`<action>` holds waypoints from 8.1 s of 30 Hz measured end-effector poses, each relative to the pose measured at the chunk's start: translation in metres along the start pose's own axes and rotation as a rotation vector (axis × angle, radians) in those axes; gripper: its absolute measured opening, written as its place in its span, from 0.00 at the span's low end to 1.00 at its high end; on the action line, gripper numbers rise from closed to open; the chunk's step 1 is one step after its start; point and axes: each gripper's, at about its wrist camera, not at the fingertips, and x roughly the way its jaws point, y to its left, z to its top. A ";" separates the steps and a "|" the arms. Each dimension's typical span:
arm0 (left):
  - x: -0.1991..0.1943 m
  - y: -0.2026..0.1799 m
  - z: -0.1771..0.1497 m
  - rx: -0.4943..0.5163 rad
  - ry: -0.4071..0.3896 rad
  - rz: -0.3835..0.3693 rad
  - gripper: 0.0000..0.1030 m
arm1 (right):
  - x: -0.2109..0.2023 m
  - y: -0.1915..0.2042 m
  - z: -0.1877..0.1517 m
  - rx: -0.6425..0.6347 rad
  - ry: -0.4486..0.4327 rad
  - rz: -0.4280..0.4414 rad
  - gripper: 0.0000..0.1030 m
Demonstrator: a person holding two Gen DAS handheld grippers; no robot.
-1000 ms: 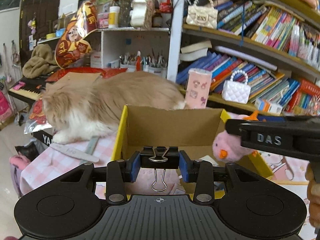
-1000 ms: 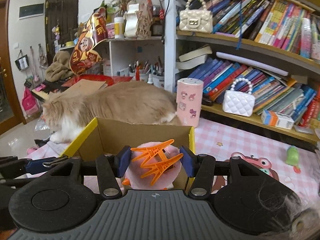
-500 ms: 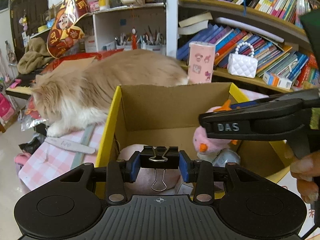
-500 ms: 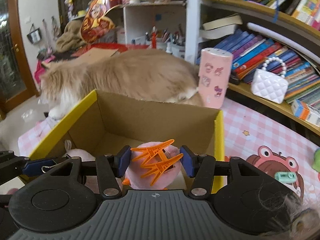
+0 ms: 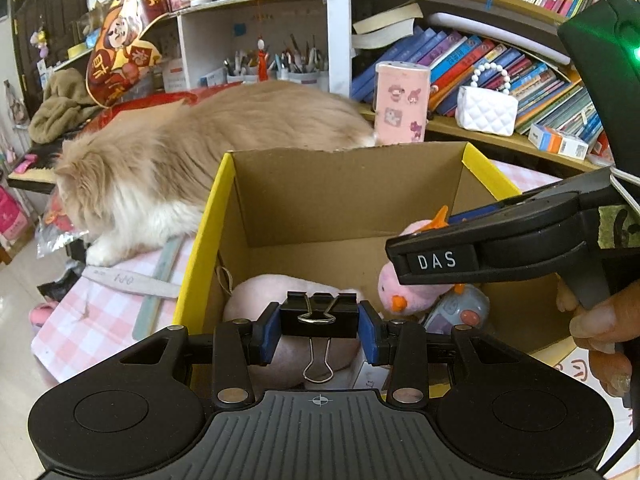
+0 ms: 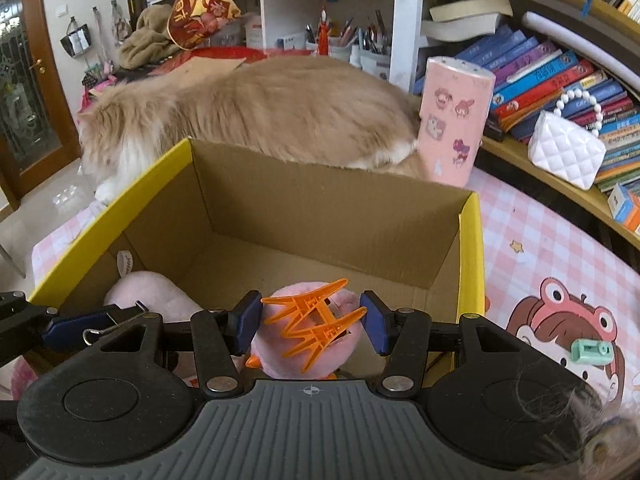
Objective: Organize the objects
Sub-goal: 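Lower both tools into the box and open them to drop clip and plush, then withdraw both open tools from the box toward the mint and green toys, then grasp the mint-green toy with the left tool while the right tool grasps the green bottle toy, then carry the mint-green toy and green bottle toy with both tools toward the yellow box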
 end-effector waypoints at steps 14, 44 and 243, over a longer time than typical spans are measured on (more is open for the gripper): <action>-0.002 0.001 0.004 -0.010 -0.012 0.006 0.44 | -0.006 0.000 0.001 0.019 -0.017 0.015 0.53; -0.089 0.033 -0.031 -0.074 -0.157 0.032 0.64 | -0.124 0.017 -0.053 0.177 -0.250 -0.205 0.60; -0.066 -0.137 -0.046 -0.003 -0.020 -0.234 0.68 | -0.176 -0.124 -0.186 0.487 -0.047 -0.270 0.40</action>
